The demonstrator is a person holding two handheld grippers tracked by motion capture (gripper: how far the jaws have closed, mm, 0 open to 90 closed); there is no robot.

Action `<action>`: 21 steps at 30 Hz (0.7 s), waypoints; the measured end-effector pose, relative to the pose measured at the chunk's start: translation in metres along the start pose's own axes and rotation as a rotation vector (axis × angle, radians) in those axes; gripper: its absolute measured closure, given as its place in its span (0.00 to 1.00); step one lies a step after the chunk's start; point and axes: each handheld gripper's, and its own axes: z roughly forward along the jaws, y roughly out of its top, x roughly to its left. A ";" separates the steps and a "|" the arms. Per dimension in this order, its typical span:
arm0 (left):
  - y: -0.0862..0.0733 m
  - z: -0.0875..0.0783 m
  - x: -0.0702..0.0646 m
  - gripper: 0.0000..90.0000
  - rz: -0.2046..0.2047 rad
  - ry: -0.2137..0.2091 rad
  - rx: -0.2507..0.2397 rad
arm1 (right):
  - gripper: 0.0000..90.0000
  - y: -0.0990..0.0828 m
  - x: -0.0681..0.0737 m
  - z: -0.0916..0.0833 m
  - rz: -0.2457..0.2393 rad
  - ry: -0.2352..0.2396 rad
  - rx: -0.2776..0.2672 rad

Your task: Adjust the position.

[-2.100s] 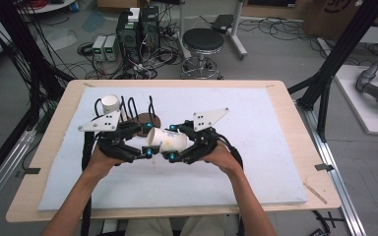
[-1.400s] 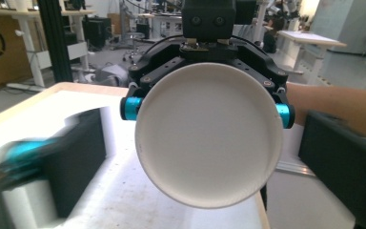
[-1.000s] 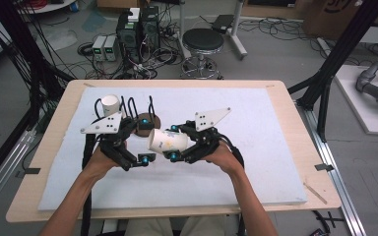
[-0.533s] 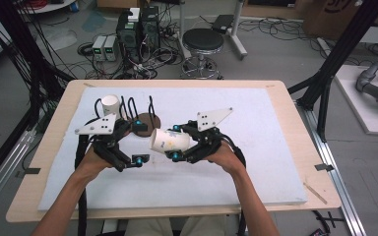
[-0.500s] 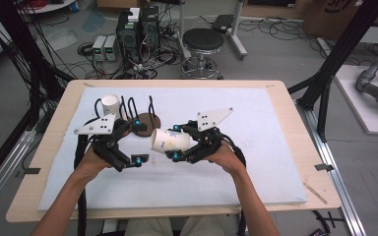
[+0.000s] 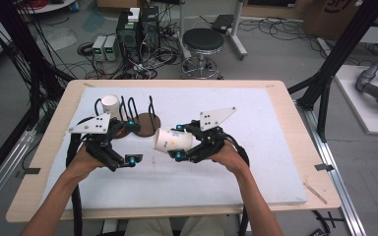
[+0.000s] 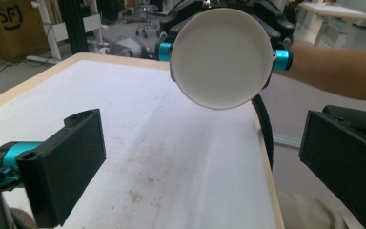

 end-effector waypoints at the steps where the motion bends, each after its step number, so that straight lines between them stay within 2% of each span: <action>1: 0.001 -0.001 0.000 0.02 -0.002 0.000 0.010 | 0.34 0.000 0.000 -0.001 0.002 -0.003 0.005; 9: 0.010 -0.003 0.001 0.02 0.007 0.009 0.148 | 0.34 0.002 0.001 -0.002 0.005 -0.012 0.036; 15: 0.017 -0.004 0.002 0.02 0.017 -0.005 0.287 | 0.34 0.005 -0.001 -0.002 -0.001 -0.016 0.071; 21: 0.022 -0.004 0.005 0.02 0.017 0.021 0.396 | 0.34 0.006 -0.001 0.000 -0.002 -0.025 0.122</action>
